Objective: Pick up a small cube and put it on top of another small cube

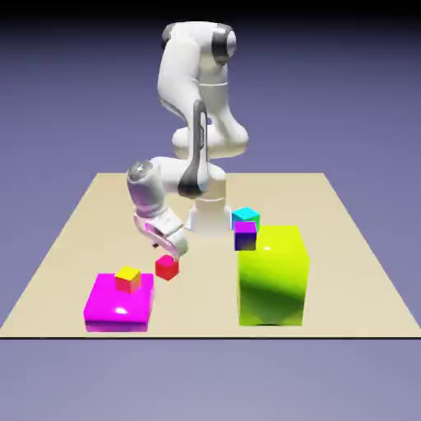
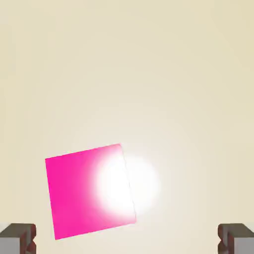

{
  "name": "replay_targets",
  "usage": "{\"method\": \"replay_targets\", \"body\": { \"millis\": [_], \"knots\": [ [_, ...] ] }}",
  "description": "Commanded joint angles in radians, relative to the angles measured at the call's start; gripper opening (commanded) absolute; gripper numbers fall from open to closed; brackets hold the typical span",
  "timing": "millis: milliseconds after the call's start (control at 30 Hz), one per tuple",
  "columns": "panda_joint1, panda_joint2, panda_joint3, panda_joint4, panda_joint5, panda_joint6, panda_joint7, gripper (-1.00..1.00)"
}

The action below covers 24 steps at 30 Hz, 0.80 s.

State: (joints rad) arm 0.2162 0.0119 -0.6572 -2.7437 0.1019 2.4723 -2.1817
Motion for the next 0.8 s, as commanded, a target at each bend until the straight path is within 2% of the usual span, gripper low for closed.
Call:
{"method": "replay_targets", "body": {
  "millis": [0, 100, 367, 400, 667, 767],
  "knots": [
    [0.005, 0.009, -0.010, 0.001, 0.002, -0.008, -0.044, 0.00],
    [0.011, 0.025, -0.028, 0.003, 0.004, -0.024, -0.126, 0.00],
    [-0.122, 0.270, 0.194, 0.002, 0.318, 0.168, -0.348, 0.00],
    [-0.122, 0.270, 0.194, 0.002, 0.318, 0.168, -0.348, -1.00],
    [0.007, 0.032, -0.022, 0.003, 0.013, -0.019, -0.133, -1.00],
    [0.030, 0.015, -0.007, 0.021, -0.009, -0.036, -0.083, -1.00]
  ]
}}
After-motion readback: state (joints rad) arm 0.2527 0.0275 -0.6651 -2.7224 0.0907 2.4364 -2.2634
